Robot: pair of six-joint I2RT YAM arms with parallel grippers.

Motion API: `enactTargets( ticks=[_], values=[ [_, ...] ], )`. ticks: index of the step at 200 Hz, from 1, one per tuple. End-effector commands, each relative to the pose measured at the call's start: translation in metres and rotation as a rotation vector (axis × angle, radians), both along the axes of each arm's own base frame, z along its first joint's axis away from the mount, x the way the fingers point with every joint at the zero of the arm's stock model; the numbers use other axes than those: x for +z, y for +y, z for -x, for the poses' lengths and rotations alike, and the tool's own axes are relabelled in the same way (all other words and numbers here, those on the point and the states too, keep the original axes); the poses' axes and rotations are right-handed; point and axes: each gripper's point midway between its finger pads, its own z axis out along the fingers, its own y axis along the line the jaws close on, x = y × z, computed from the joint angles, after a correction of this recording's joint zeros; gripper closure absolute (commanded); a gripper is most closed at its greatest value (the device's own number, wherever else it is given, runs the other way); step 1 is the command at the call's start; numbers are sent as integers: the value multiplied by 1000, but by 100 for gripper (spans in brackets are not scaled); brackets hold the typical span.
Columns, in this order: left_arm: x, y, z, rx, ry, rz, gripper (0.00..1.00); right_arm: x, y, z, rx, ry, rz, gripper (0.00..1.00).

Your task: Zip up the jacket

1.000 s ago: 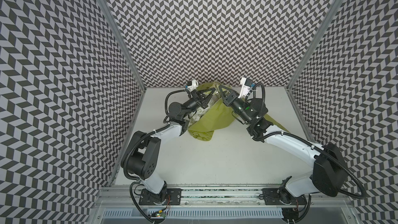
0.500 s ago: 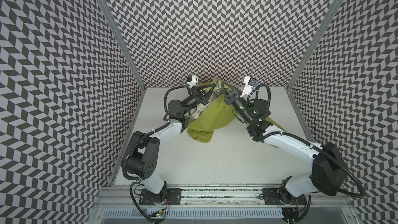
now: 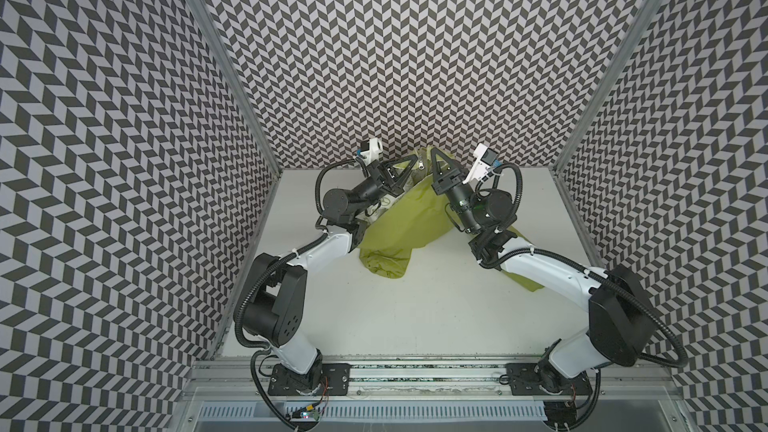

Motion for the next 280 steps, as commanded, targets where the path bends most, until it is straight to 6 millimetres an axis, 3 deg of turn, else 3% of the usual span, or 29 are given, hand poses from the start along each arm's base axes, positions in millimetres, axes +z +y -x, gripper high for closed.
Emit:
enactTargets(
  ticks=[1,82,209,280],
  values=[
    [17,-1,11,-23,-91,18,100,50,-20,26,-17,-137,-104,100],
    [4,-3,6,-16,-64,7,100,65,-13,33,15,-239,-124,100],
    [9,-5,3,-7,-83,17,100,57,0,30,49,-203,-122,100],
    [9,-7,5,-2,-91,19,100,52,-6,24,9,-166,-130,100]
  ],
)
